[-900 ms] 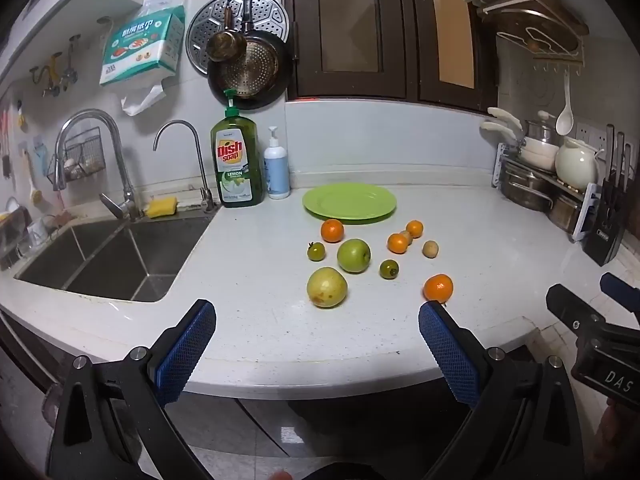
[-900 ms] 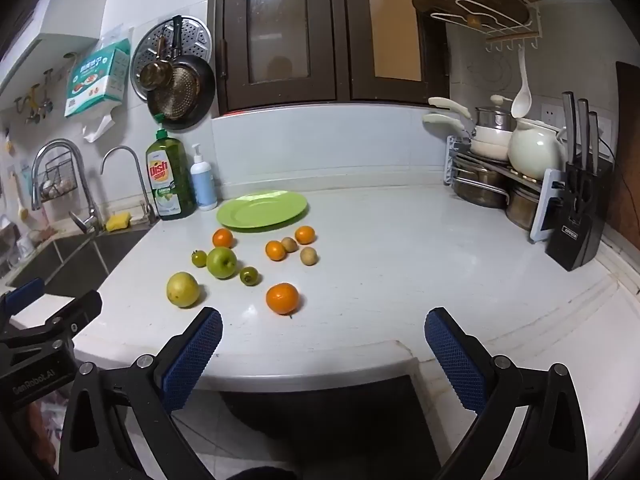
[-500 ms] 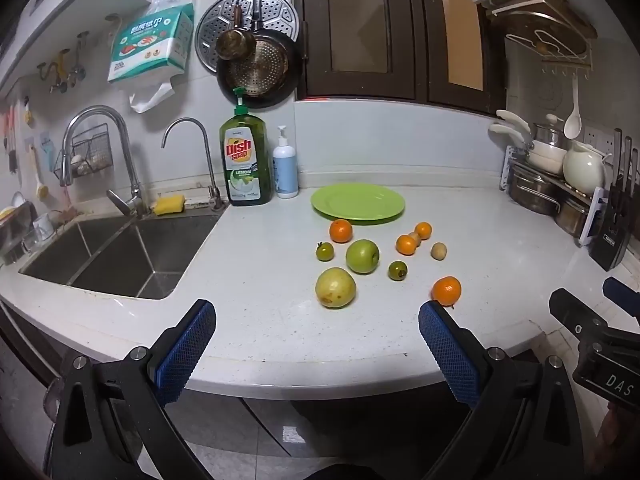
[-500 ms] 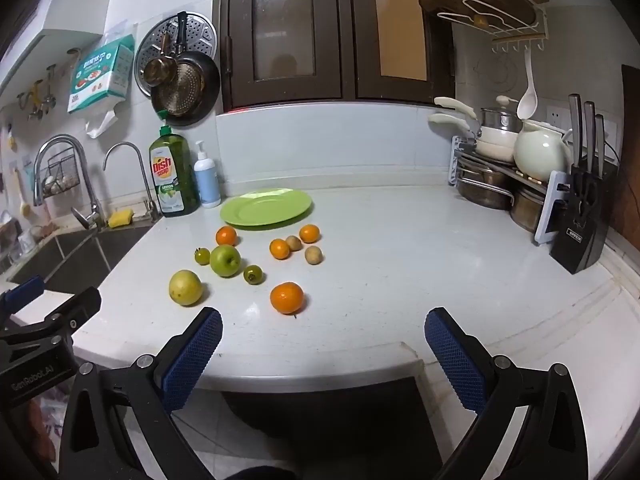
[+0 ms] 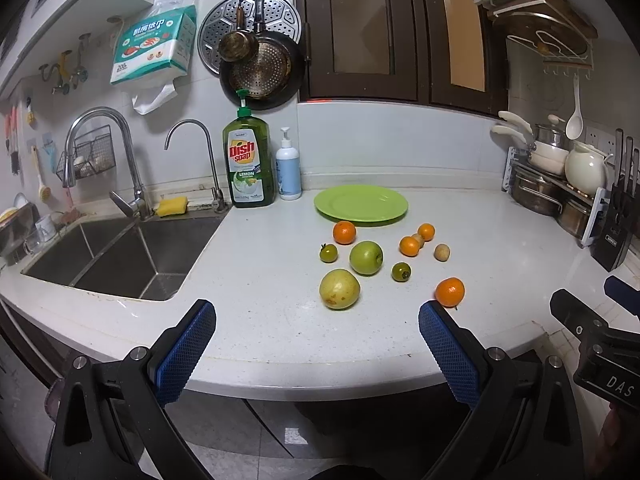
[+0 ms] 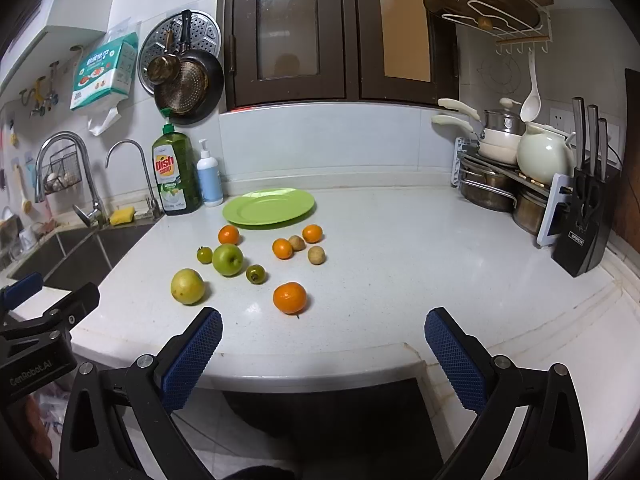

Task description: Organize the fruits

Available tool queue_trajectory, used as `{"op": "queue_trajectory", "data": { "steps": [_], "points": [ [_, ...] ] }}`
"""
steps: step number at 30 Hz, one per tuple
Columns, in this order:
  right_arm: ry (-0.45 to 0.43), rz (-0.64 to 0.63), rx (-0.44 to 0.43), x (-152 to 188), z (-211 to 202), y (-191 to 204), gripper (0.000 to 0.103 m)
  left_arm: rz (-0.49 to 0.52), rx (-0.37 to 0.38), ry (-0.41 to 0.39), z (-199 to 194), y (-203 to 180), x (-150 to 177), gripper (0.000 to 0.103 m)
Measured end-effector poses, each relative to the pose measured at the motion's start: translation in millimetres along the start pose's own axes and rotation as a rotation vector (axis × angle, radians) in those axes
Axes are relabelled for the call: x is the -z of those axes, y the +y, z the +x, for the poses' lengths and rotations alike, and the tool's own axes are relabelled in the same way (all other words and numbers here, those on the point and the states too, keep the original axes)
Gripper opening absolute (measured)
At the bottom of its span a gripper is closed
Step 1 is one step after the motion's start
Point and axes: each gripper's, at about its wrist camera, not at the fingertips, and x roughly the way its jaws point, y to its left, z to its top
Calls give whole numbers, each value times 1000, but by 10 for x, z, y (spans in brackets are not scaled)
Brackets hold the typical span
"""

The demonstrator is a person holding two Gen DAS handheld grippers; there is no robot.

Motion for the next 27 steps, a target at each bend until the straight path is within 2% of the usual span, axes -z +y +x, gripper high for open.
{"op": "queue_trajectory", "data": {
  "steps": [27],
  "points": [
    [-3,-15,-14,-22,-24,25,102,6,-18,-14,-39,26,-23,103]
  ]
}}
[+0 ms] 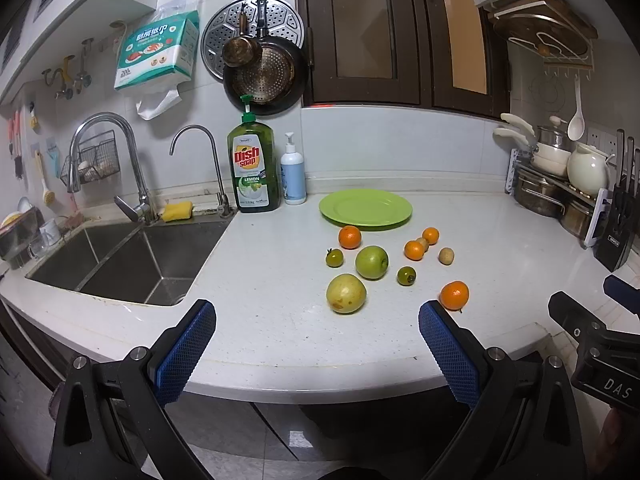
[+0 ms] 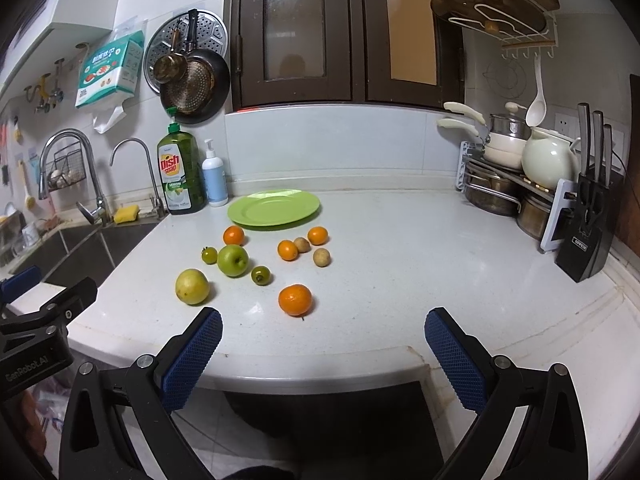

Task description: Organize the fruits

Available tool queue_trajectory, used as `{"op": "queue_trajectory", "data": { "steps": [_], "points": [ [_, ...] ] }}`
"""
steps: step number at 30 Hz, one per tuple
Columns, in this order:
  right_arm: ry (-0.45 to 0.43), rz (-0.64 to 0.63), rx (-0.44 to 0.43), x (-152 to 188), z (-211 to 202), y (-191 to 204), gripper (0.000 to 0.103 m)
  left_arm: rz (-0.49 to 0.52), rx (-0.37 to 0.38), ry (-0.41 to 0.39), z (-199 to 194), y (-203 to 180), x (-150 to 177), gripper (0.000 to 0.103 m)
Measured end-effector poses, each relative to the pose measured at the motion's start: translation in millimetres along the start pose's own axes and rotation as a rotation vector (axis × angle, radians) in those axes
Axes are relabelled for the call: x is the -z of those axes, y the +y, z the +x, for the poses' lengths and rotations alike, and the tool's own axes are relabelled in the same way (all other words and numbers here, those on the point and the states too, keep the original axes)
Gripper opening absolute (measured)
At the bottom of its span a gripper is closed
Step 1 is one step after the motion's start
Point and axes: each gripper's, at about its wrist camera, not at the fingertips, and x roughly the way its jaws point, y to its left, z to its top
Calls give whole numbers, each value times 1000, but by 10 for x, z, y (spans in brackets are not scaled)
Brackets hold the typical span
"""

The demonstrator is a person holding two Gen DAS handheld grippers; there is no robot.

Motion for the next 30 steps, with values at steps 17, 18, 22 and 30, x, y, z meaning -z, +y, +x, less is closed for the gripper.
{"op": "queue_trajectory", "data": {
  "steps": [17,18,22,30],
  "points": [
    [2,-4,3,14,10,32,103,-2,8,11,46,33,-10,103],
    [2,-4,3,17,8,31,103,-3,9,13,56,39,-10,103],
    [7,-6,2,19,39,54,102,-2,11,18,83,47,-13,103],
    [26,-9,-3,-20,163,101,102,-1,12,31,185,77,-9,103]
  ]
}}
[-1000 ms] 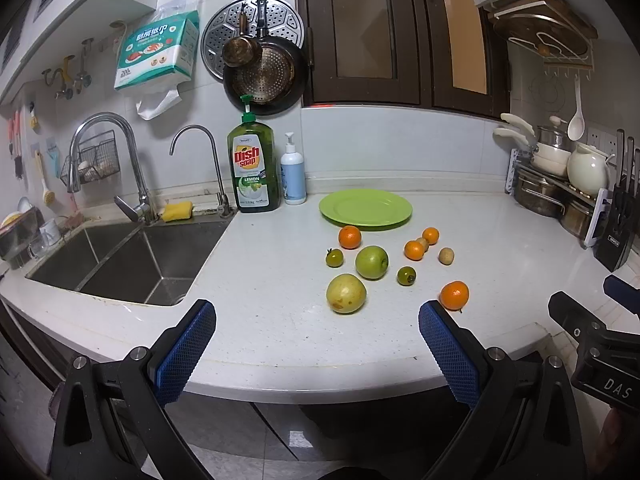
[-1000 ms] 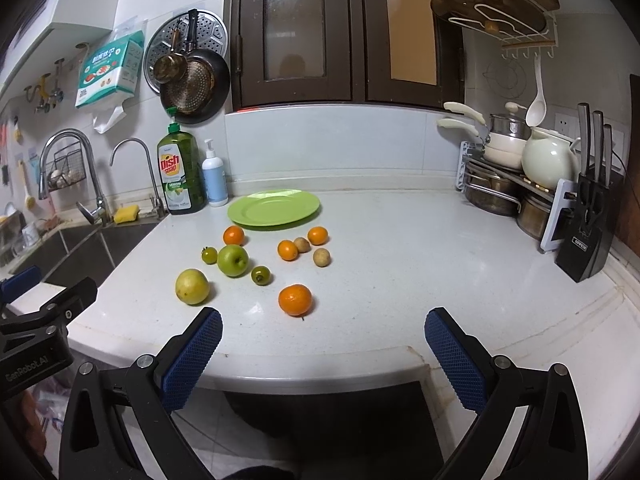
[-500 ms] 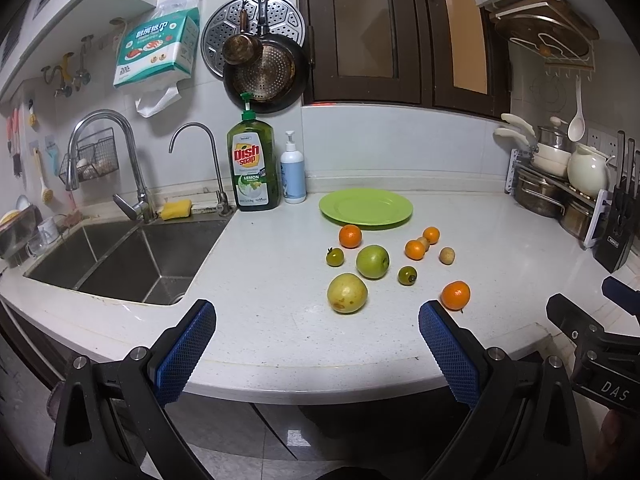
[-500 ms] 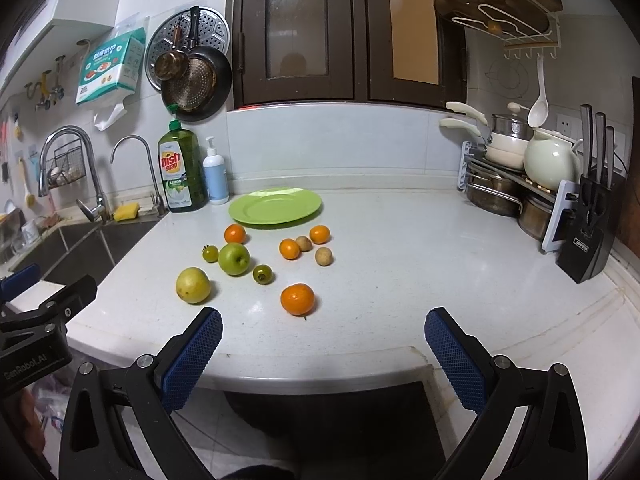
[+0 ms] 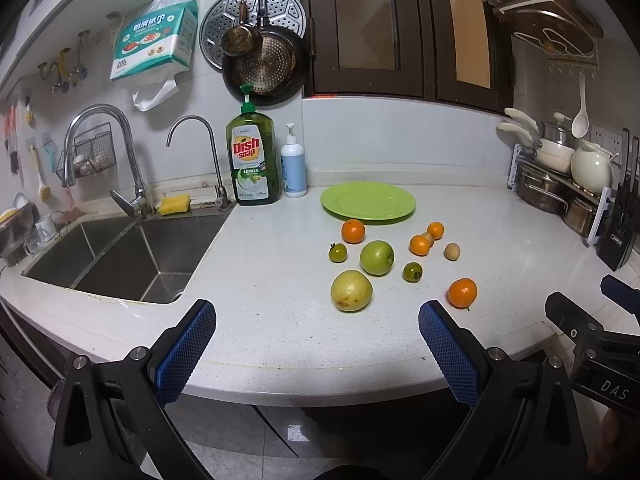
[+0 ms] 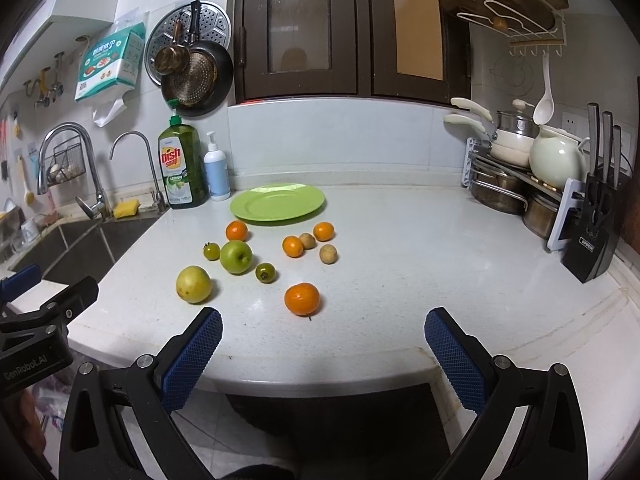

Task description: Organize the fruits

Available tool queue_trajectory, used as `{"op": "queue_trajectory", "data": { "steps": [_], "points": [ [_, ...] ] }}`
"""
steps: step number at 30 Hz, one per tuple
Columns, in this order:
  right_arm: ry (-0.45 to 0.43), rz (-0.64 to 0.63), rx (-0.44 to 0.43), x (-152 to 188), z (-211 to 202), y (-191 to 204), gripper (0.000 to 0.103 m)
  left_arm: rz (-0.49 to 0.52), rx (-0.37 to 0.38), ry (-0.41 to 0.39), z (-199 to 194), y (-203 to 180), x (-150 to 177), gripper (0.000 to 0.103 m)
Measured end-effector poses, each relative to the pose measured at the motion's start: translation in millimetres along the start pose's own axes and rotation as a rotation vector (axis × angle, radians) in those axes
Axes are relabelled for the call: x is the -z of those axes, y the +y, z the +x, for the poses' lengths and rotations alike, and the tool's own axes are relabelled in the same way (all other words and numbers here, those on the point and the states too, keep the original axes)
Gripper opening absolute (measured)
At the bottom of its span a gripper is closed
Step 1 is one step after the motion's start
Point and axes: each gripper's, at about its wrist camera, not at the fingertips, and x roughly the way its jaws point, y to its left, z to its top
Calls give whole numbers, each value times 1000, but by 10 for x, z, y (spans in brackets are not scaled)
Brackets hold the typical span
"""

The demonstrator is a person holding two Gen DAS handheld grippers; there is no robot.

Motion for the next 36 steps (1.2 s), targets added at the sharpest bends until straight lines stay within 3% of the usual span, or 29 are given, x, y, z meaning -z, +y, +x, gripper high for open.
{"op": "queue_trajectory", "data": {
  "steps": [9,19,36],
  "points": [
    [39,-6,3,-55,262,62,102,18,25,34,318,9,-48,103],
    [136,-8,-11,-146,836,152,101,64,86,129,940,-48,-157,99],
    [336,28,-66,-60,1634,143,74,125,183,315,1763,-228,-107,74]
  ]
}}
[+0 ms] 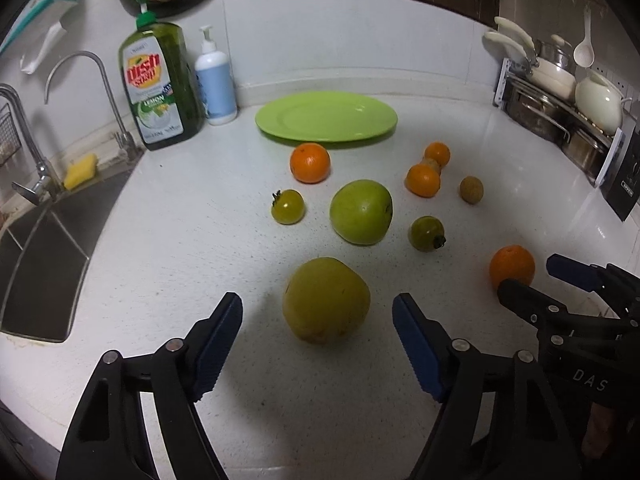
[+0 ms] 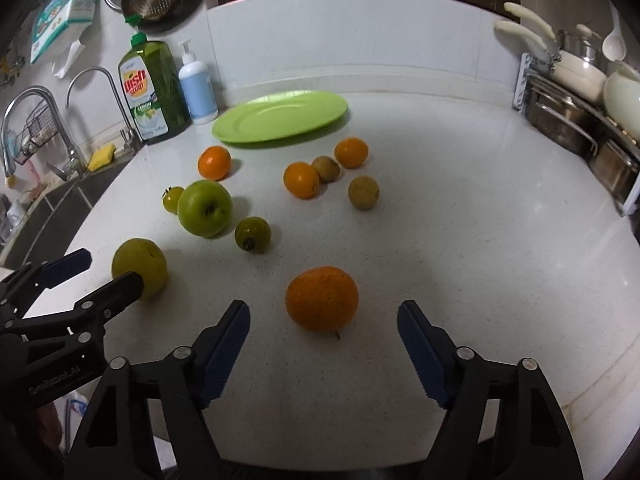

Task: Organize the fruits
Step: 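Grasp the yellow pear with the left tool while the right tool grasps an orange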

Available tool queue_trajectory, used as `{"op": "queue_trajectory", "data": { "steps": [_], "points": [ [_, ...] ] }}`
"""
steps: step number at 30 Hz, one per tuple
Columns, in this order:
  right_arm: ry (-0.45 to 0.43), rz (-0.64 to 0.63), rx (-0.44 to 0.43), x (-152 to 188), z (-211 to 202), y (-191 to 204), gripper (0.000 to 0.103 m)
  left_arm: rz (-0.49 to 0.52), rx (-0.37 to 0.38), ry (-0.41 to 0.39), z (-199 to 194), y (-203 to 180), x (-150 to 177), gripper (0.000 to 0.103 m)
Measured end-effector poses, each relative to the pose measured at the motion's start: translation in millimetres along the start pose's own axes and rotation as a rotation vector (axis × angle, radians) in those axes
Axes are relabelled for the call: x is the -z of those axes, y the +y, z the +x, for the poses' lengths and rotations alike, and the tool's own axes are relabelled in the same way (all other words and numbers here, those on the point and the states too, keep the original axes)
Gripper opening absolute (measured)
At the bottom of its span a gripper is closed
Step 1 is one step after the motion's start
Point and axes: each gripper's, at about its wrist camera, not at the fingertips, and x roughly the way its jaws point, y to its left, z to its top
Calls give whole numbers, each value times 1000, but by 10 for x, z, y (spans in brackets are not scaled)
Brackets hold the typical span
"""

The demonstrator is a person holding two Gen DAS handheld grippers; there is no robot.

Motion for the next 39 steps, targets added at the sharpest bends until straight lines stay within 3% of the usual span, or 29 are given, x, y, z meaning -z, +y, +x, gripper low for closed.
{"op": "queue_trajectory", "data": {
  "steps": [2,13,17,20,31,39],
  "points": [
    [4,-4,-3,-7,20,7,72,-1,3,12,42,5,-4,67],
    [34,-28,-19,-47,126,57,58,4,38,47,147,32,-21,51],
    [29,-30,-9,-64,134,57,53,6,43,44,150,35,-28,50],
    [30,-29,-7,-73,147,47,43,2,49,39,149,46,-27,49],
    [20,-44,-33,-103,122,87,43,2,39,18,102,66,-50,49],
    [-22,-72,-76,-328,97,177,43,-9,56,-20,29,117,-295,49]
  ]
}}
